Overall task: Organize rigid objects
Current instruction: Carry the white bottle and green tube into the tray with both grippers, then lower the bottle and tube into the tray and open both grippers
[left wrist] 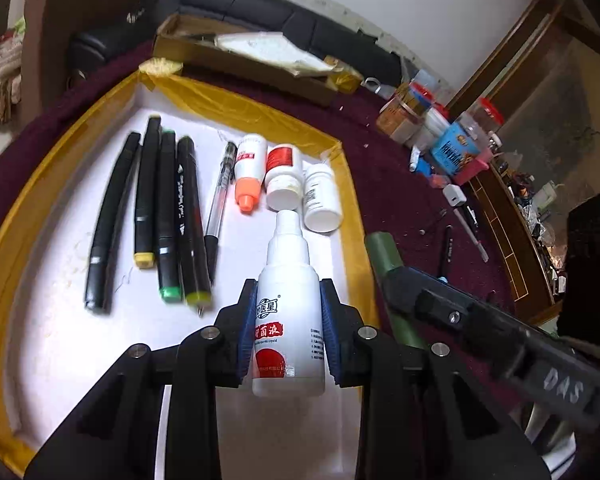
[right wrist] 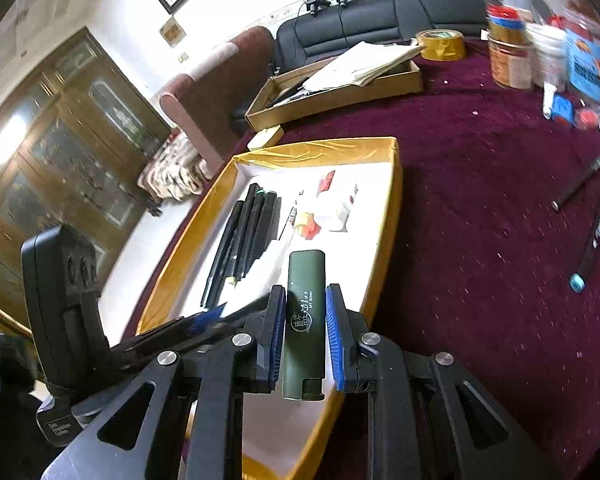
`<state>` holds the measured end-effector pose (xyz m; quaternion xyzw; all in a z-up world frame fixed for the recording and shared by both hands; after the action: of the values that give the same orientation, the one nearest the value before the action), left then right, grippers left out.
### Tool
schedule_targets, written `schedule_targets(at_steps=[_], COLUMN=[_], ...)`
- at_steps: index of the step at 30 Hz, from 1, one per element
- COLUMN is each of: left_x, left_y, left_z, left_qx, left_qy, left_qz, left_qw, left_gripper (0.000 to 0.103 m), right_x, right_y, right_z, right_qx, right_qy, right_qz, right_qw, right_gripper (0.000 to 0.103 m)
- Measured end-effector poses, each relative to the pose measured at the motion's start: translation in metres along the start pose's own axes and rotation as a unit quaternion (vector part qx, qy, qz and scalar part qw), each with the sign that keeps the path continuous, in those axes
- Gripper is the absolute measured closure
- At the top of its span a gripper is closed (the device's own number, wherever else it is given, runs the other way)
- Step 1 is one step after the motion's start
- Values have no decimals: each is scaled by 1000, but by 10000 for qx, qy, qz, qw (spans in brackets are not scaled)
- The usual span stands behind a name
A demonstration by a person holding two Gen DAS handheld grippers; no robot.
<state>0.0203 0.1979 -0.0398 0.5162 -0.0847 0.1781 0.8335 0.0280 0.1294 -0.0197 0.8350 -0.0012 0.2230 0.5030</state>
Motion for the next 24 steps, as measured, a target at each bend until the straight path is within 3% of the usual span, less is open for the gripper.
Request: schedule_targets(at_steps=[6,13,24], left_x=[0,0,3], left_y=[-18,-20,-22], left_z=[-15,-19,-19], left_qx=[-359,-309,-399], left_qy=[320,417,431], left_qz=[-304,-317,-336], left_qw=[9984,9981,9977], left_gripper=[76,76,73], right_x=[10,20,23], right_y=[-19,-36,-45], right_z=[-1,6,16], right_qx=[-280,-484,-426], right_qy=[9,-84,-309], right_qz=[-112,-216,-343], right_qw=[9995,9986,9980], right_gripper=[85,85,85])
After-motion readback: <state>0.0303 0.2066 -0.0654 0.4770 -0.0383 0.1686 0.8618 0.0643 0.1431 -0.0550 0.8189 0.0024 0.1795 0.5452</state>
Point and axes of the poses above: each gripper's, at about its wrist camera, not at the fingertips, and y roughly against the way its jaws point, z to its right, x to its top, the point moved 10 cm from there along -y, roughly the way its jaws point, and after that the axes turned 14 degrees about -z, right-handed, at the moved point
